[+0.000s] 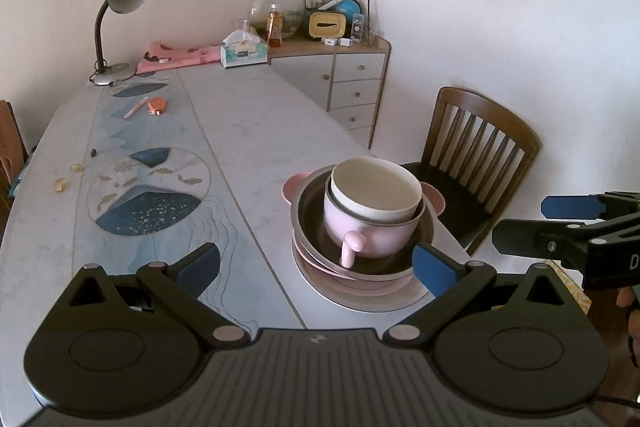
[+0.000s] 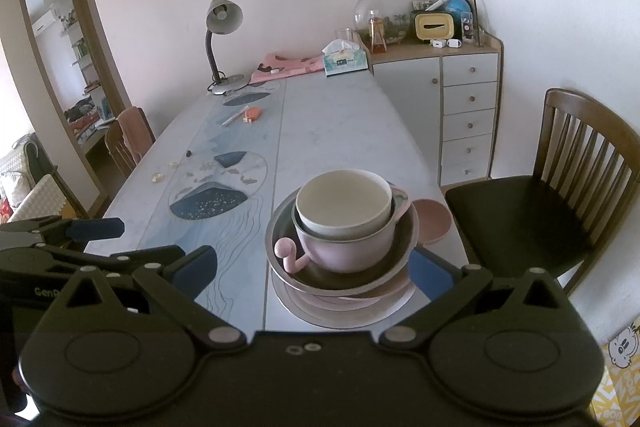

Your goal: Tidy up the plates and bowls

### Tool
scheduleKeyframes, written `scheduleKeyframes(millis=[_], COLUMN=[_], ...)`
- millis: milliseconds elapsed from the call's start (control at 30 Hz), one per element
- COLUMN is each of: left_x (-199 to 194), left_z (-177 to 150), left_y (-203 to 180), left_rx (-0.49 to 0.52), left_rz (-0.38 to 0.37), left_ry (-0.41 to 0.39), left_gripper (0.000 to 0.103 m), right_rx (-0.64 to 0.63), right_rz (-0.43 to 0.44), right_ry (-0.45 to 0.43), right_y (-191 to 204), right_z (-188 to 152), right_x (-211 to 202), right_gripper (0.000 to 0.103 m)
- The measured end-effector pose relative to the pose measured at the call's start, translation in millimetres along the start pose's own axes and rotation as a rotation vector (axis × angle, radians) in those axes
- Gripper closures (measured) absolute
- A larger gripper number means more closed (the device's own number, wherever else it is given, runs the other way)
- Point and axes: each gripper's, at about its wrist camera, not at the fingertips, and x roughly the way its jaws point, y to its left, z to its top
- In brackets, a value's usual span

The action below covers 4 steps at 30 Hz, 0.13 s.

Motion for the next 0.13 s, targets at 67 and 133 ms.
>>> scheduleKeyframes(millis=[67,133], left_x=[1.2,2.8], left_z=[-0.1,0.5], left_y=[0.8,1.9], left_rx=[-0.005,-0.01], left_rz=[0.002,-0.001], left_ry=[-0.001,-0.001], left_gripper=[0.0,0.0], right_rx=[0.001,0.001], right_rz=[0.0,0.0], right_ry=[0.0,0.0], right_y=[0.4,0.5], right_z=[-0.7,-1.0], right_x=[0.3,0.6], right_gripper=[0.0,0.0])
